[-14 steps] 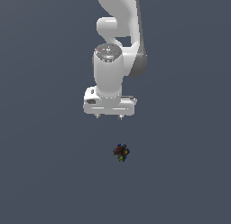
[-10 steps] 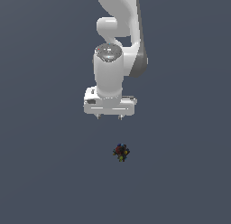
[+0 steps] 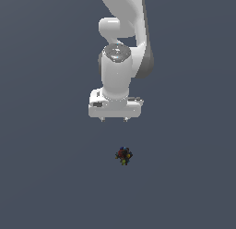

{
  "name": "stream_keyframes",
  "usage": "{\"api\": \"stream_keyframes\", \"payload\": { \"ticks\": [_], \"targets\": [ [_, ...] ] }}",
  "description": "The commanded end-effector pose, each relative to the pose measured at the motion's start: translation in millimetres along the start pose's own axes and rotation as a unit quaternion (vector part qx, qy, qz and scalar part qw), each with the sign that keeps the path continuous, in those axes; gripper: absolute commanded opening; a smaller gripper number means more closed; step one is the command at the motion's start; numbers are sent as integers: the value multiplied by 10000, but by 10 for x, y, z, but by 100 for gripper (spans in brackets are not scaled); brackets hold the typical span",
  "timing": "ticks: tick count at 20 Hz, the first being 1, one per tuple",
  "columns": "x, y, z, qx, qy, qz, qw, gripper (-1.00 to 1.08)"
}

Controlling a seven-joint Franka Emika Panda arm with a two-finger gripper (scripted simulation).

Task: Pick up the object and move it to a goal position.

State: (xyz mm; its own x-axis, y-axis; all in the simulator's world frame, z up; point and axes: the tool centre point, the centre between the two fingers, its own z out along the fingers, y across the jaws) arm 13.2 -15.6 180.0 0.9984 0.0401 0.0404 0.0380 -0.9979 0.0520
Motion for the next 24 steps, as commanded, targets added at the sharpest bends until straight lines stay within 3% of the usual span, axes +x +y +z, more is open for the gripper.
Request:
{"api": "stream_keyframes", "payload": {
  "ticks": [1,14,24],
  "targets": [
    [7,4,7,2,-3,28,10000,100],
    [299,-79,222,71,-62,891,9960,100],
    [683,-240,606,143,-167,2175,9758,100]
  ]
}}
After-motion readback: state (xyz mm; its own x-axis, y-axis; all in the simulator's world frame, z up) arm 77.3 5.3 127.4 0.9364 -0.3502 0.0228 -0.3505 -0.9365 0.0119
